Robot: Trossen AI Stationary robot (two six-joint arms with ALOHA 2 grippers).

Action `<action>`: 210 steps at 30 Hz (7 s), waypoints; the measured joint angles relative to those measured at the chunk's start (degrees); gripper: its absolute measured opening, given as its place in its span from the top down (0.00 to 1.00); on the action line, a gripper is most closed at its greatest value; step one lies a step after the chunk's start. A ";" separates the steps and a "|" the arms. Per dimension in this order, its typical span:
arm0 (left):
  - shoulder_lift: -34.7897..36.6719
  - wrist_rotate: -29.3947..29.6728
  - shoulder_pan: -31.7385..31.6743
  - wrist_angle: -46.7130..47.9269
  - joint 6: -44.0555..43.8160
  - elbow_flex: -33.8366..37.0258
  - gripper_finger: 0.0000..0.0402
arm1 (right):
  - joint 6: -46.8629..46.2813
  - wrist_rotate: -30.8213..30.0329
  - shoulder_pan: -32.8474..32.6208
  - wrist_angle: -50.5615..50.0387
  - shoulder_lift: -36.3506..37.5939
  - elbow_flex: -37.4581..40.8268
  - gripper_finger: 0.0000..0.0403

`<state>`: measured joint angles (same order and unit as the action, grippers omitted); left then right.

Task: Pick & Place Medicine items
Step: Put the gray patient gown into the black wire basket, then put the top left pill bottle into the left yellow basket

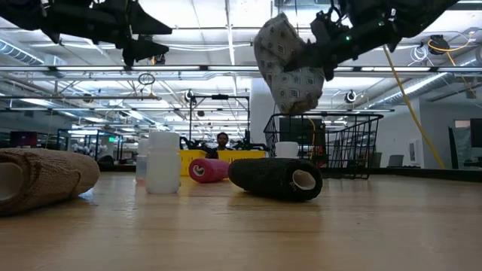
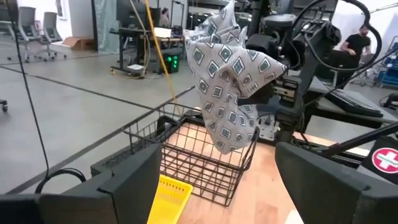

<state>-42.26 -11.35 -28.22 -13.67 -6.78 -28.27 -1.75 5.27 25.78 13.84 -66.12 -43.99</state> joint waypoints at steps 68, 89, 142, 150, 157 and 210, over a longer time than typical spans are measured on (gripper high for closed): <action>8.90 -5.22 -6.99 9.62 0.56 0.02 0.19 | -13.50 5.20 3.99 14.84 6.00 18.95 0.81; 8.90 -5.22 -6.99 9.58 0.34 0.04 0.19 | -1.93 -5.11 13.95 7.77 6.00 18.89 0.81; 8.90 -5.20 -6.98 9.09 -2.49 0.04 0.19 | -24.86 3.48 12.46 -28.42 1.60 3.87 0.60; 8.90 -5.22 -6.98 9.16 -2.67 0.04 0.19 | -23.10 -0.80 12.39 -28.10 0.30 3.87 0.42; 8.90 -5.22 -6.98 9.22 -2.74 0.04 0.19 | -21.33 -0.75 12.39 -24.47 0.33 3.87 0.34; 26.91 -0.70 -7.11 18.67 -5.85 0.02 0.19 | -6.74 14.06 -25.16 -1.57 44.06 22.83 0.82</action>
<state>-15.35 -12.05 -35.33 4.99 -12.63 -28.25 -8.49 19.33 0.62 12.27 -22.05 -21.16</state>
